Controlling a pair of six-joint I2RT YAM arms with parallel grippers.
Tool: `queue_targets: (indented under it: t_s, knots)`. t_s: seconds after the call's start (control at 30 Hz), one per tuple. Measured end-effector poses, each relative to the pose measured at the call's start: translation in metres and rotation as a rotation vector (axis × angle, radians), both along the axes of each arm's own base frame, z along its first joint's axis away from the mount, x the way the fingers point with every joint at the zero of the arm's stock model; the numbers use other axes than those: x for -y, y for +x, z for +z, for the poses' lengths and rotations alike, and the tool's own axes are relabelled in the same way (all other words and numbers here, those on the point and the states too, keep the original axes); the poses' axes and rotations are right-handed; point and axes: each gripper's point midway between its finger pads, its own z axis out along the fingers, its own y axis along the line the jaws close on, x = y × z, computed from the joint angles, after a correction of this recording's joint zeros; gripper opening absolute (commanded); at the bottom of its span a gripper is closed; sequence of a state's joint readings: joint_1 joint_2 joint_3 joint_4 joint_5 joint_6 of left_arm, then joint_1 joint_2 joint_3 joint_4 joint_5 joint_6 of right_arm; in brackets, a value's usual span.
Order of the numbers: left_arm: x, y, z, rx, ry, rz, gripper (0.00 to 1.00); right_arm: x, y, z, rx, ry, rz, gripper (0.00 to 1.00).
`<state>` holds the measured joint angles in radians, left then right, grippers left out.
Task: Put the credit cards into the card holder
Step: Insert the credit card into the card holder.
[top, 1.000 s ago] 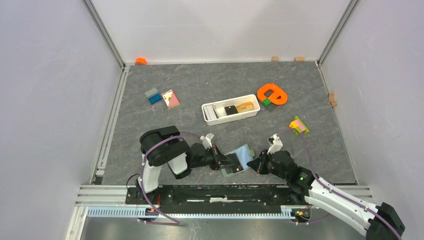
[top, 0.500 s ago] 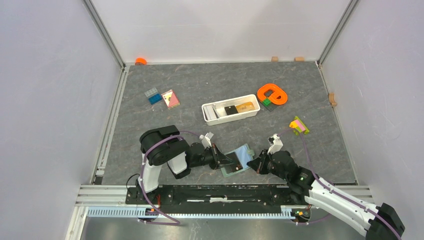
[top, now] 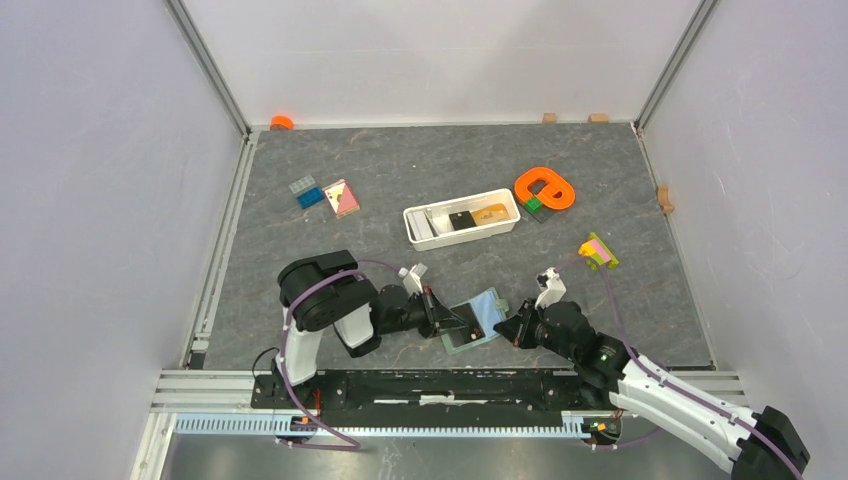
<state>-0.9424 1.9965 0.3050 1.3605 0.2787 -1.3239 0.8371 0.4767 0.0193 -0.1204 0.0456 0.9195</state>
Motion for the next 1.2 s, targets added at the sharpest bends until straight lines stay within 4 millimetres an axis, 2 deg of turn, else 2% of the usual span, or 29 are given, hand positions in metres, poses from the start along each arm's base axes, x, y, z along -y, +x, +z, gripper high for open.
queue_targets:
  t_s: [1.2]
  knots:
    - [0.0023,0.0038,0.0004,0.092,0.106,-0.062,0.02,0.0017,-0.0001,-0.0031,-0.007,-0.014,-0.004,0.00]
